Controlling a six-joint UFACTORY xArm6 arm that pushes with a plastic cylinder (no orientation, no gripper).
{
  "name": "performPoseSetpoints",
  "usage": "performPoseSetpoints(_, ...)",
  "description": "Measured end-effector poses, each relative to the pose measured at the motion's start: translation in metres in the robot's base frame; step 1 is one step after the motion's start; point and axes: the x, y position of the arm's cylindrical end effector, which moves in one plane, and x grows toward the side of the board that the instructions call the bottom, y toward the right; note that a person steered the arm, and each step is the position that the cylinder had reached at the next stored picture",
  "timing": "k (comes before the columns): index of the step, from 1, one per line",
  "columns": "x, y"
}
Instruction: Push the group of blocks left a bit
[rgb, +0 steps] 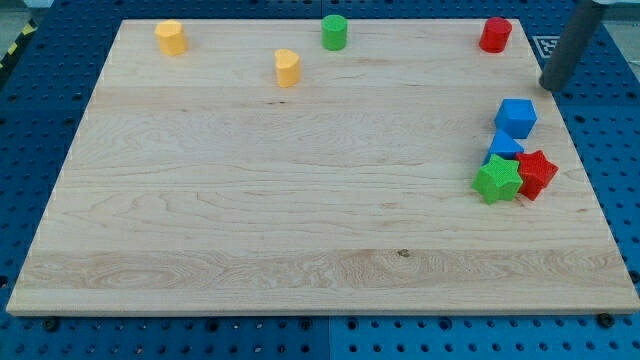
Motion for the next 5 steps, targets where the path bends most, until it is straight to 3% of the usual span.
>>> performPoseSetpoints(2,0.073,0.012)
performPoseSetpoints(5,0.085,0.013)
